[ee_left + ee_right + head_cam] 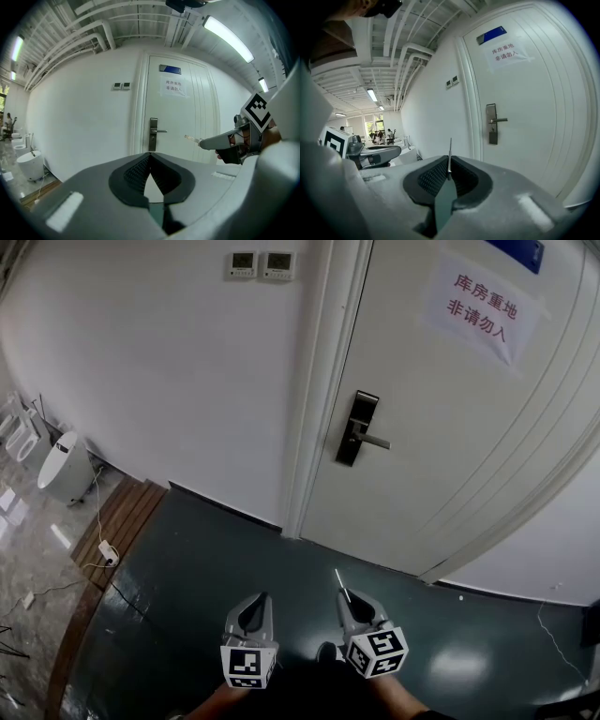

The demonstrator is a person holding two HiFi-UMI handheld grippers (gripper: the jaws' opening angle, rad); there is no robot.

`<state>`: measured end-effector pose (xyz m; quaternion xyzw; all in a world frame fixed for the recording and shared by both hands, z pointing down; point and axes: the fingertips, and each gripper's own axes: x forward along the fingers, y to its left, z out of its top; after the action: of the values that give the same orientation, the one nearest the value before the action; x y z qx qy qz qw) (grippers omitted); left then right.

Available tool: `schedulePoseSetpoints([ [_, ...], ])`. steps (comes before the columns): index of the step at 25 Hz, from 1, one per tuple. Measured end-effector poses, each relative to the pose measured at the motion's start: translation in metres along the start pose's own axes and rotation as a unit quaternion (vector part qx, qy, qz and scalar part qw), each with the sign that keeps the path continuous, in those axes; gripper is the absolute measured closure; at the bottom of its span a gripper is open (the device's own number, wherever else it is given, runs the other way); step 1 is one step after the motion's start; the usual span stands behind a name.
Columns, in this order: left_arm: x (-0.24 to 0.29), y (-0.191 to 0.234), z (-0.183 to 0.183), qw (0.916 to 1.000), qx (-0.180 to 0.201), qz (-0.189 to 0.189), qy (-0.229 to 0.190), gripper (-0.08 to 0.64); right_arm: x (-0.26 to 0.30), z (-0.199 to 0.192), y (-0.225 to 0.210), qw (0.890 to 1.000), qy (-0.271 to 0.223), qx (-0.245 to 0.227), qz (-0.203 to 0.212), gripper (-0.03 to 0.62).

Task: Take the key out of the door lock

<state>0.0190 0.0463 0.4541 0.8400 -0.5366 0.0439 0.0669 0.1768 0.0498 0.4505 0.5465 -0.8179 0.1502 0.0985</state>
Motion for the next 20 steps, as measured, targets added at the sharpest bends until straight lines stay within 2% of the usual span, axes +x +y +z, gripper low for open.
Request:
schedulePoseSetpoints([
  [8, -0.008, -0.041, -0.009, 1.0000, 0.001, -0.002, 0.003, 0.541, -0.048, -0.019, -0.009, 1.000, 0.003, 0.006, 0.013, 0.577],
  [14, -0.002, -0.090, 0.007, 0.9999, -0.004, -0.015, 0.001, 0.541, -0.090, -0.031, -0.048, 1.000, 0.006, 0.014, -0.007, 0.577],
  [20, -0.003, -0.132, -0.003, 0.9997, -0.001, -0.021, 0.013, 0.541, -0.113, -0.042, -0.074, 1.000, 0.004, 0.017, -0.011, 0.577],
])
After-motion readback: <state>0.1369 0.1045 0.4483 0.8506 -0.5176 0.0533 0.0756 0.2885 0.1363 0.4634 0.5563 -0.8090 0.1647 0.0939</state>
